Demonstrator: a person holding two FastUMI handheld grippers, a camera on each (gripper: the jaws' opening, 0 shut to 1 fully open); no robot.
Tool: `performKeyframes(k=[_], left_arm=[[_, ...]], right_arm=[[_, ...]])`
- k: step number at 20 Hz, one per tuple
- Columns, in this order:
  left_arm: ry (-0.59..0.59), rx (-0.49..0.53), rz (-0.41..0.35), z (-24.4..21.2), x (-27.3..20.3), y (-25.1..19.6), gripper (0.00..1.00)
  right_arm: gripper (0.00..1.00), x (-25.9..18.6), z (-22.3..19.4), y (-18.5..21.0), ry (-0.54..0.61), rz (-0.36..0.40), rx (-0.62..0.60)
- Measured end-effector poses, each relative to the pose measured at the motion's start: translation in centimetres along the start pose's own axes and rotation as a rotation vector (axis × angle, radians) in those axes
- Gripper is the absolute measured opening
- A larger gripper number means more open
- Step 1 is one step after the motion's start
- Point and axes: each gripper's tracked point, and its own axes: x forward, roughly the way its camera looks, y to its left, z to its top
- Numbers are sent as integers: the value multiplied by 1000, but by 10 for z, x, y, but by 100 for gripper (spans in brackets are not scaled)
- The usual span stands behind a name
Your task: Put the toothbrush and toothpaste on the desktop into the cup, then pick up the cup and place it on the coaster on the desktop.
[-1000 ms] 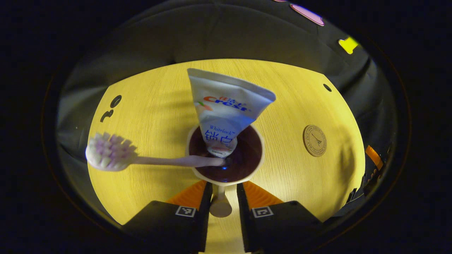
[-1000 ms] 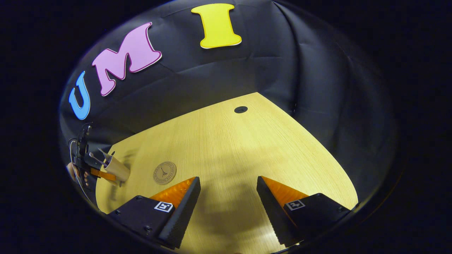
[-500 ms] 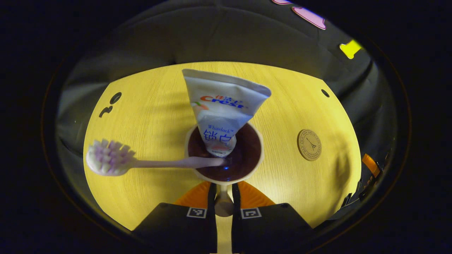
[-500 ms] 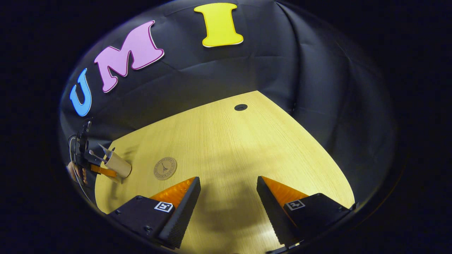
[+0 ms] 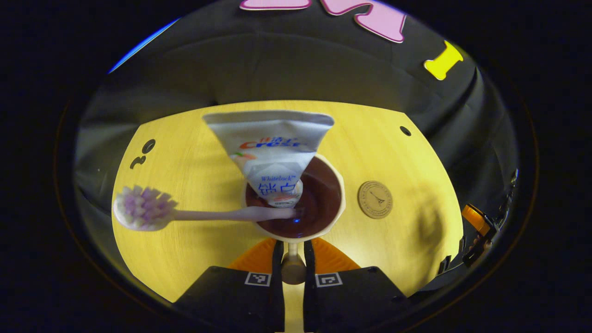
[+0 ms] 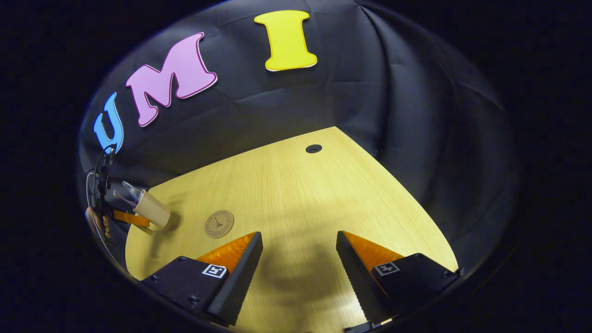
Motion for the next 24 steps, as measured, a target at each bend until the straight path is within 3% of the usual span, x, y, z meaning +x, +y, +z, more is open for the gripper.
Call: performKeyframes(k=[13, 24], left_arm=[[69, 193, -96, 19, 41, -125, 20], [138, 281, -76, 8, 82, -167, 20]], right_arm=[[98, -41, -18, -67, -10, -90, 103], [98, -56, -27, -111, -19, -163, 157]])
